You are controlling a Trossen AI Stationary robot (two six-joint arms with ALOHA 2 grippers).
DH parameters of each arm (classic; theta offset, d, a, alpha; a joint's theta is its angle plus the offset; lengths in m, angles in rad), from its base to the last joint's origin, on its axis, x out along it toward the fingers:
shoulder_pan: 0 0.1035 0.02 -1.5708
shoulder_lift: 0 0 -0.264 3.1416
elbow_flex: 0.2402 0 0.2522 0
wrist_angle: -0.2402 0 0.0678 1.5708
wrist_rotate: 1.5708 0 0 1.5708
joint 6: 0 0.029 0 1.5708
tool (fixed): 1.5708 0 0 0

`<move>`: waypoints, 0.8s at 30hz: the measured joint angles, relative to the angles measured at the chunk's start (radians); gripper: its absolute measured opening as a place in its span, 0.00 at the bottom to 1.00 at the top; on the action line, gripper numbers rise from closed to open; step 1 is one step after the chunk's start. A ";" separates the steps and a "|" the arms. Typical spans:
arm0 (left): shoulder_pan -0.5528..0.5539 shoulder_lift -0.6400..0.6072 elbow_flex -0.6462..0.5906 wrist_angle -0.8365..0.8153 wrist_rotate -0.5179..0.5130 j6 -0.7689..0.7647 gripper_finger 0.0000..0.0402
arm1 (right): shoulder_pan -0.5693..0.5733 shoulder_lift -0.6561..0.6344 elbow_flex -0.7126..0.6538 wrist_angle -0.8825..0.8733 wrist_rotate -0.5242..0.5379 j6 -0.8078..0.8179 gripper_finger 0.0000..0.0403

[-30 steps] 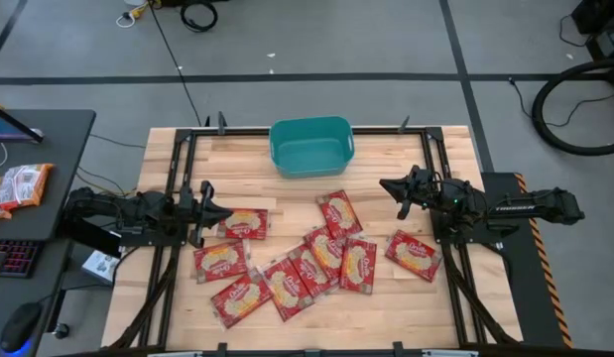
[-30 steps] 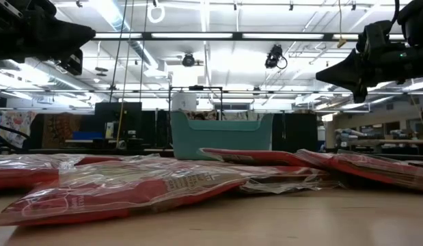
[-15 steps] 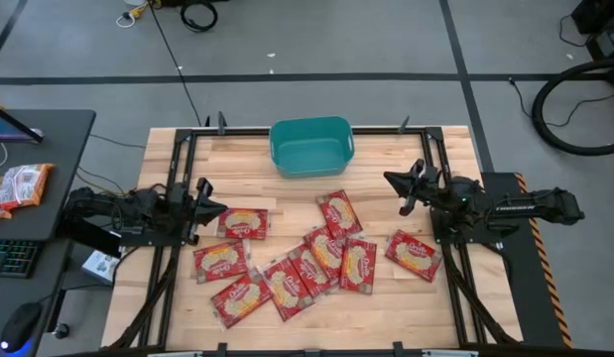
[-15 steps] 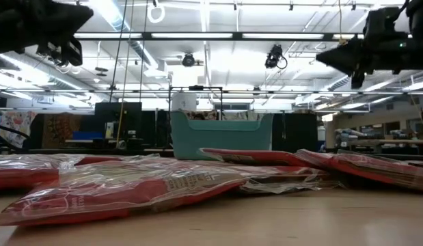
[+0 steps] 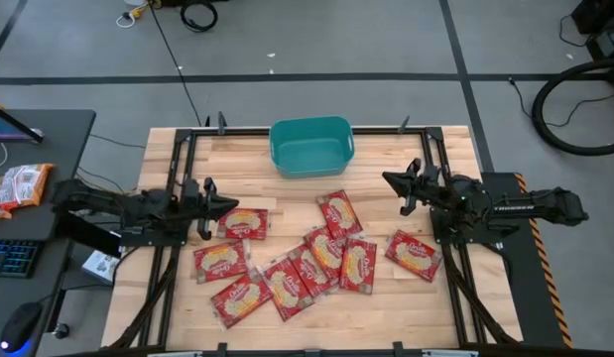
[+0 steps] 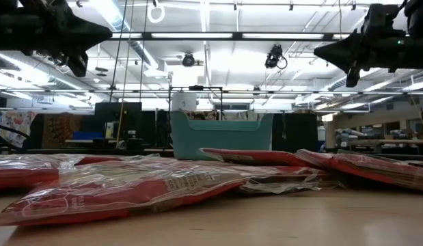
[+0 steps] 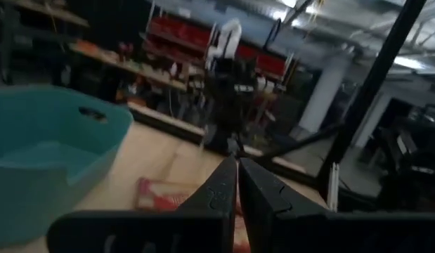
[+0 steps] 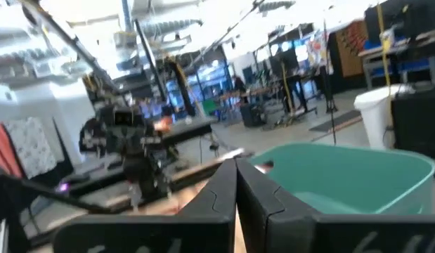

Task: Sort popcorn bags into baskets
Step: Put the red popcorn bag into the bin

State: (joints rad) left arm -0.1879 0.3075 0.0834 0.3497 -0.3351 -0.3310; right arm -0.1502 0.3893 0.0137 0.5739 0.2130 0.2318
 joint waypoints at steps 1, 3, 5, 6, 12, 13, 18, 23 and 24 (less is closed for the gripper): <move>0.000 0.025 0.010 0.000 0.010 -0.009 0.06 | -0.009 0.013 0.010 -0.021 -0.007 0.000 0.02; 0.000 0.077 0.035 0.005 0.037 -0.029 0.06 | -0.024 0.042 0.039 -0.065 -0.010 0.009 0.01; 0.000 0.129 0.063 0.009 0.071 -0.045 0.06 | -0.036 0.083 0.076 -0.092 -0.016 0.026 0.02; 0.000 0.158 0.076 0.007 0.088 -0.051 0.06 | -0.040 0.105 0.097 -0.101 -0.031 0.030 0.02; 0.000 0.350 0.181 -0.043 0.152 -0.051 0.06 | -0.030 0.276 0.253 -0.179 -0.103 0.005 0.02; 0.000 0.385 0.202 -0.066 0.159 -0.048 0.06 | -0.026 0.307 0.281 -0.207 -0.102 -0.012 0.02; -0.006 0.570 0.309 -0.176 0.197 -0.002 0.06 | -0.019 0.453 0.382 -0.288 -0.082 -0.106 0.03; -0.019 0.751 0.414 -0.243 0.200 0.027 0.13 | -0.016 0.566 0.418 -0.287 -0.079 -0.157 0.08; -0.021 0.782 0.438 -0.264 0.200 0.027 0.15 | -0.014 0.583 0.418 -0.284 -0.079 -0.158 0.09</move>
State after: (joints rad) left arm -0.2089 1.0900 0.5212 0.0859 -0.1349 -0.3040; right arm -0.1640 0.9721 0.4313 0.2900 0.1341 0.0736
